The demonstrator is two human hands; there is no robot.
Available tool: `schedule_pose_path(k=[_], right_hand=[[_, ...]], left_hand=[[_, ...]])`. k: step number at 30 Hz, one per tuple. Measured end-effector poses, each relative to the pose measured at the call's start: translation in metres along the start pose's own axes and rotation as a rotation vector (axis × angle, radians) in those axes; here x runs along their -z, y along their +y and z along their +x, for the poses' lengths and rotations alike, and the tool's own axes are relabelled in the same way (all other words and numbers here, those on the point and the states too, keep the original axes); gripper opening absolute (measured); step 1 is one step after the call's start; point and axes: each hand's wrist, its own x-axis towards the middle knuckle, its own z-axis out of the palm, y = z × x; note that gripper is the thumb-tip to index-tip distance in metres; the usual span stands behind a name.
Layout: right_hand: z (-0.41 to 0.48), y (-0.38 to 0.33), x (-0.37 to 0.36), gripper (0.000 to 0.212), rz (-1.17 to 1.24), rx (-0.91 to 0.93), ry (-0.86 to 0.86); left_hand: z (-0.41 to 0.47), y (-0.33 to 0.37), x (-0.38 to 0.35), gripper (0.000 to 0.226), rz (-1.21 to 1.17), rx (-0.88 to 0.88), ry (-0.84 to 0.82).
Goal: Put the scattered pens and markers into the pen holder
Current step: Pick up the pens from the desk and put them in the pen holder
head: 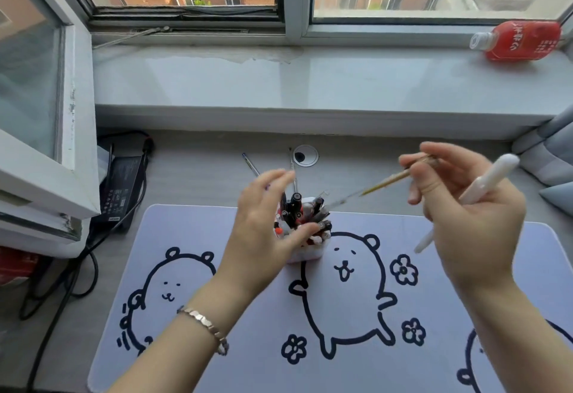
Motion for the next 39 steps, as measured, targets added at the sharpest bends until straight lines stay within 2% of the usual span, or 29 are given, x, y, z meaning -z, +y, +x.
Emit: schedule_pose_path(k=[2, 4, 6, 9, 14, 17, 18, 20, 21, 24, 28, 31, 33, 39], right_hand=[[0.004, 0.006, -0.003, 0.017, -0.028, 0.094, 0.053], [0.005, 0.017, -0.014, 0.014, -0.111, 0.171, -0.015], [0.001, 0.039, -0.026, 0.016, -0.259, 0.165, -0.178], [-0.014, 0.072, -0.042, 0.021, -0.447, 0.065, -0.375], [-0.023, 0.090, -0.046, 0.008, -0.517, 0.133, -0.325], [-0.038, 0.090, -0.043, 0.032, -0.771, 0.212, -0.487], [-0.041, 0.087, -0.041, 0.040, -0.771, 0.166, -0.543], [-0.033, 0.077, -0.036, 0.047, -0.603, -0.035, -0.575], [-0.025, 0.073, -0.032, 0.044, -0.510, -0.107, -0.541], [0.001, 0.061, -0.019, 0.023, -0.226, -0.240, -0.301], [0.016, 0.044, -0.006, 0.025, 0.207, -0.251, -0.079], [0.015, 0.029, -0.013, 0.014, 0.509, -0.226, -0.025], [0.007, 0.031, -0.026, 0.015, 0.531, -0.178, -0.010], [-0.002, 0.056, -0.055, 0.052, 0.266, -0.014, -0.103]], left_hand=[[0.000, -0.011, -0.004, 0.100, -0.012, 0.176, -0.101], [-0.002, -0.018, -0.010, 0.113, -0.014, 0.280, -0.241], [-0.002, -0.022, -0.018, 0.110, -0.020, 0.297, -0.285], [-0.003, -0.025, -0.023, 0.097, -0.081, 0.331, -0.225], [-0.003, -0.030, -0.023, 0.095, -0.137, 0.346, -0.203], [-0.004, -0.031, -0.023, 0.095, -0.169, 0.358, -0.199], [-0.004, -0.031, -0.023, 0.094, -0.178, 0.357, -0.198], [-0.004, -0.031, -0.023, 0.094, -0.179, 0.356, -0.200], [-0.003, -0.031, -0.023, 0.094, -0.174, 0.356, -0.204], [-0.002, -0.031, -0.022, 0.096, -0.163, 0.355, -0.219], [-0.003, -0.031, -0.022, 0.097, -0.174, 0.362, -0.219], [-0.003, -0.031, -0.023, 0.098, -0.179, 0.371, -0.220], [-0.004, -0.031, -0.023, 0.098, -0.177, 0.371, -0.220], [-0.004, -0.032, -0.024, 0.099, -0.168, 0.374, -0.214]])
